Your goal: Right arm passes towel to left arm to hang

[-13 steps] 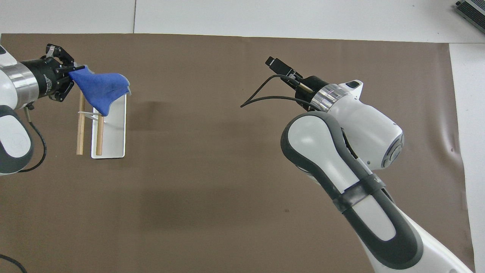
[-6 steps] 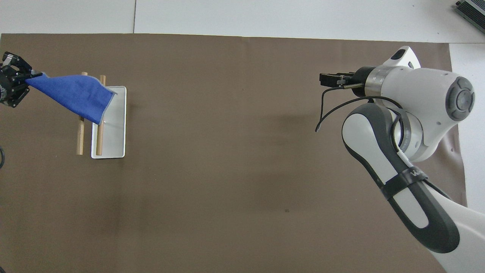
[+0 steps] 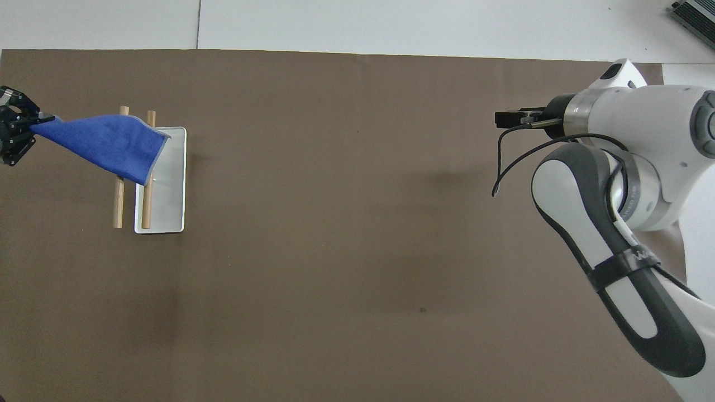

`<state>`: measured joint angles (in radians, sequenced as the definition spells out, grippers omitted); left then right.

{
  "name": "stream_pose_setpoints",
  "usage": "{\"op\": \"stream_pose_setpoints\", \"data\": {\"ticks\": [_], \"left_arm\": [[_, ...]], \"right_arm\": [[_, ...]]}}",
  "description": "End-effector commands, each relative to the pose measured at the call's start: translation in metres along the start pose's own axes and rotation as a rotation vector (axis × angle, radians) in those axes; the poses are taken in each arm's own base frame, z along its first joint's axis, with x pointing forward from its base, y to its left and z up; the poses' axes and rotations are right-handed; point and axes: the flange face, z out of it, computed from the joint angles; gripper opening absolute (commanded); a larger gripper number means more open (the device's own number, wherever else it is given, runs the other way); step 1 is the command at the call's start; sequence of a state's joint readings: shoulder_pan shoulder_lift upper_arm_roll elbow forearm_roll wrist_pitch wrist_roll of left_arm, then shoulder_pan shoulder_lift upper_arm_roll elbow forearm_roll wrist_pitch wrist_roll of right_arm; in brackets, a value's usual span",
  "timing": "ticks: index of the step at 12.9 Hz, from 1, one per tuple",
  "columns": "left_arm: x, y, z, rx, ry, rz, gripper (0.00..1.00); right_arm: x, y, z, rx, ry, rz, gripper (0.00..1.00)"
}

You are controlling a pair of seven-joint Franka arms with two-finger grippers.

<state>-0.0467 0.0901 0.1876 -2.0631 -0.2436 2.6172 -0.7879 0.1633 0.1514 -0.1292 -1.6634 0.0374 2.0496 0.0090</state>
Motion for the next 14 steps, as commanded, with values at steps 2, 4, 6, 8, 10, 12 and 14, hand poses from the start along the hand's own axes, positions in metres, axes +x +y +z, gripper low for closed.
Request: {"op": "stream_pose_setpoints", "data": {"ticks": [2, 4, 6, 8, 10, 12, 14], "left_arm": [[-0.011, -0.021, 0.004, 0.003, 0.000, 0.005, 0.00], [-0.016, -0.029, 0.006, 0.014, -0.011, 0.001, 0.00], [-0.026, -0.036, 0.007, 0.024, -0.026, 0.002, 0.00], [-0.043, -0.025, 0.009, 0.018, -0.042, 0.027, 0.00], [-0.057, -0.017, 0.009, 0.016, -0.058, 0.051, 0.00], [-0.065, -0.012, 0.010, 0.014, -0.067, 0.069, 0.00], [-0.062, -0.014, 0.009, 0.014, -0.063, 0.075, 0.00]], "right_arm": [[-0.008, 0.034, -0.058, -0.031, -0.082, 0.155, 1.00], [-0.014, 0.059, -0.087, -0.031, -0.123, 0.205, 1.00], [-0.030, 0.080, -0.116, -0.040, -0.127, 0.237, 1.00], [-0.044, 0.088, -0.134, -0.051, -0.151, 0.240, 1.00], [-0.053, 0.090, -0.138, -0.090, -0.186, 0.203, 1.00], [-0.064, 0.092, -0.129, -0.075, -0.204, 0.175, 1.00], [-0.082, 0.093, -0.115, -0.066, -0.228, 0.170, 1.00]]}}
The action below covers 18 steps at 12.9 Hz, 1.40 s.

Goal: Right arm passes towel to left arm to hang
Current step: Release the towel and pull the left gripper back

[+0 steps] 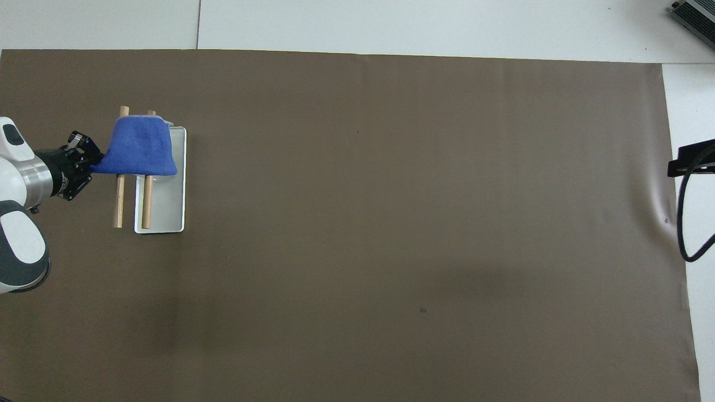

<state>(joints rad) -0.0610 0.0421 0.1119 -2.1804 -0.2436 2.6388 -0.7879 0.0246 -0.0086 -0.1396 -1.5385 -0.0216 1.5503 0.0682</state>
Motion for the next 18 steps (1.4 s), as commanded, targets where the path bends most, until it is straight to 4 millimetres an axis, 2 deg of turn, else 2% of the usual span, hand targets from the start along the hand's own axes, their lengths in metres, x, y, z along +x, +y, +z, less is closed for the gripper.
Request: {"op": "stream_pose_setpoints", "data": {"ticks": [1, 4, 5, 8, 9, 11, 12, 13, 14, 17, 18], "left_arm": [[0.001, -0.009, -0.005, -0.008, 0.009, 0.005, 0.00], [0.010, -0.025, -0.002, 0.007, 0.014, 0.050, 0.00], [0.015, -0.031, -0.002, 0.012, 0.017, 0.056, 0.00], [0.009, -0.038, 0.005, 0.028, 0.005, 0.063, 0.00], [0.010, -0.038, 0.006, 0.028, 0.007, 0.062, 0.05], [0.011, -0.036, 0.004, 0.023, 0.011, 0.061, 0.73], [0.013, -0.035, 0.002, 0.020, 0.014, 0.060, 0.92], [0.020, -0.036, 0.000, 0.017, 0.022, 0.053, 0.96], [0.030, -0.033, -0.003, 0.016, 0.029, 0.057, 0.96], [0.048, -0.006, -0.016, -0.003, 0.044, 0.137, 0.95], [0.061, 0.003, -0.024, 0.017, 0.025, 0.155, 0.95]], "right_arm": [[-0.019, 0.006, 0.013, -0.007, -0.010, -0.024, 1.00], [-0.020, 0.017, 0.014, -0.004, -0.023, -0.004, 1.00], [-0.020, 0.013, 0.013, 0.010, -0.030, 0.004, 1.00], [-0.018, 0.011, 0.008, -0.013, -0.021, -0.027, 1.00], [-0.018, 0.011, 0.008, -0.017, -0.016, -0.029, 1.00], [-0.018, 0.001, 0.009, -0.015, -0.015, -0.046, 1.00], [-0.019, -0.002, 0.009, -0.009, -0.016, -0.049, 1.00], [-0.019, -0.001, 0.010, -0.006, -0.017, -0.052, 1.00], [-0.020, 0.000, 0.010, -0.004, -0.021, -0.051, 1.00], [-0.020, -0.001, 0.010, -0.004, -0.020, -0.051, 1.00], [-0.020, -0.001, 0.010, -0.004, -0.020, -0.049, 1.00]]}}
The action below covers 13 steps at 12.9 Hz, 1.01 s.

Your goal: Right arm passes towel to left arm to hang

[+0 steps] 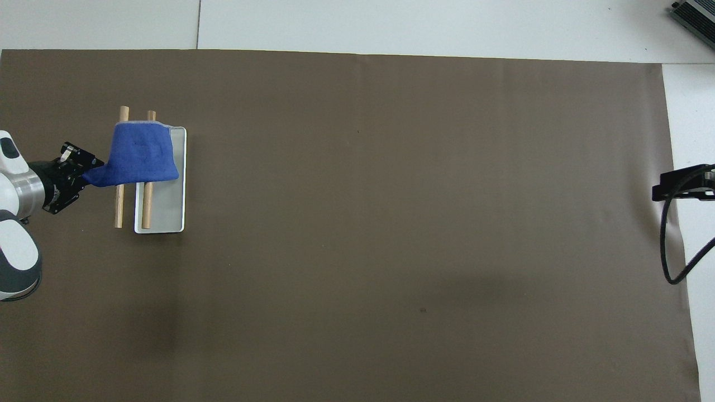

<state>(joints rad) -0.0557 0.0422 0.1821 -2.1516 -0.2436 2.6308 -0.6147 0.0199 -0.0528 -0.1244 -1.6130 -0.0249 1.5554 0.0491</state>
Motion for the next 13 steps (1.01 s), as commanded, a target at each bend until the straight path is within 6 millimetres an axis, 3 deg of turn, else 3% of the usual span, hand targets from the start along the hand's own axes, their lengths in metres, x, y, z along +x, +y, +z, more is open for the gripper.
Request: {"op": "stream_pose_setpoints", "data": {"ticks": [1, 3, 6, 10, 13], "left_arm": [[0.034, 0.028, -0.015, 0.068, -0.046, 0.101, 0.94], [0.047, 0.053, -0.033, 0.207, -0.082, 0.217, 0.94], [0.046, 0.077, -0.063, 0.277, -0.163, 0.310, 0.92], [0.020, 0.090, -0.111, 0.343, -0.360, 0.522, 0.91], [0.000, 0.090, -0.166, 0.295, -0.414, 0.709, 0.92]], "right_arm": [[-0.006, 0.002, 0.000, -0.005, 0.006, -0.016, 1.00], [-0.004, 0.001, -0.003, 0.003, 0.014, 0.013, 1.00], [-0.002, -0.002, -0.006, 0.027, 0.017, 0.059, 1.00], [-0.003, -0.003, -0.004, 0.025, 0.009, 0.056, 1.00], [-0.003, -0.004, -0.003, 0.021, 0.014, 0.055, 1.00]]}}
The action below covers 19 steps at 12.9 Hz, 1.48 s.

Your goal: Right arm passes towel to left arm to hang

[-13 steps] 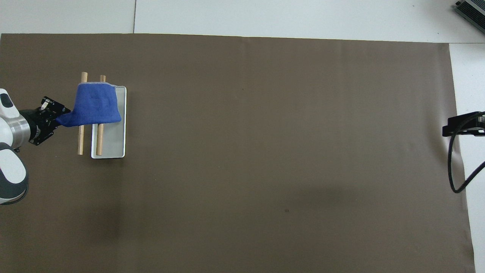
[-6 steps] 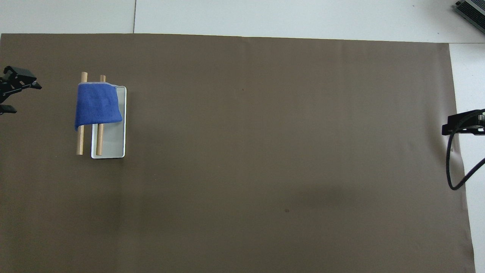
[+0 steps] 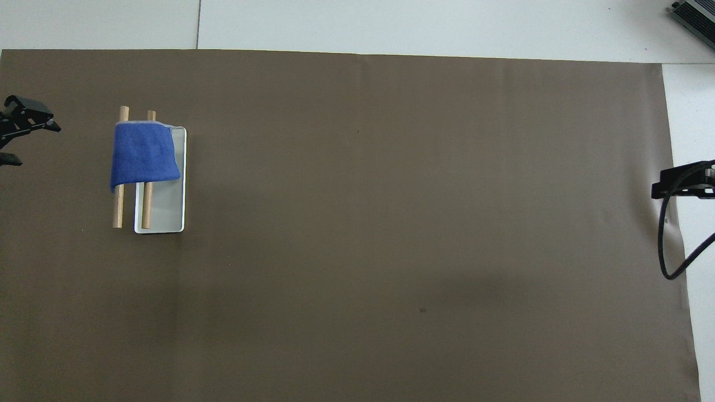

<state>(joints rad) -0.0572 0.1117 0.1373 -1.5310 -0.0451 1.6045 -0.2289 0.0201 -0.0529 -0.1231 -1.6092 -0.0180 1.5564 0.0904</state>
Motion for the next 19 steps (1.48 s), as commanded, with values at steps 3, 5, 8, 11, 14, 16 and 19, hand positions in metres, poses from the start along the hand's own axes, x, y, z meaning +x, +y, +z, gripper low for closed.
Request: {"op": "stream_pose_setpoints", "data": {"ticks": [3, 5, 8, 11, 14, 16, 19], "left_arm": [[-0.039, -0.004, -0.042, -0.004, -0.007, 0.197, 1.00], [-0.038, -0.004, -0.041, 0.004, -0.006, 0.204, 1.00], [-0.037, -0.005, -0.042, 0.021, 0.006, 0.208, 1.00], [-0.039, 0.006, -0.042, 0.066, 0.017, 0.241, 1.00], [-0.040, 0.010, -0.043, 0.059, 0.024, 0.246, 1.00], [-0.039, 0.012, -0.045, 0.061, 0.040, 0.253, 1.00], [-0.038, 0.020, -0.045, 0.058, 0.066, 0.296, 1.00]], "right_arm": [[0.003, -0.005, -0.004, -0.015, 0.060, -0.017, 1.00], [0.002, -0.005, -0.002, -0.017, 0.056, -0.021, 1.00], [0.000, -0.007, -0.002, -0.018, 0.047, -0.025, 1.00], [0.001, -0.007, -0.002, -0.017, 0.046, -0.024, 1.00], [0.001, -0.006, -0.002, -0.015, 0.048, -0.022, 1.00], [0.001, -0.007, -0.002, -0.013, 0.048, -0.024, 1.00], [0.001, -0.006, -0.002, -0.012, 0.047, -0.022, 1.00]]}}
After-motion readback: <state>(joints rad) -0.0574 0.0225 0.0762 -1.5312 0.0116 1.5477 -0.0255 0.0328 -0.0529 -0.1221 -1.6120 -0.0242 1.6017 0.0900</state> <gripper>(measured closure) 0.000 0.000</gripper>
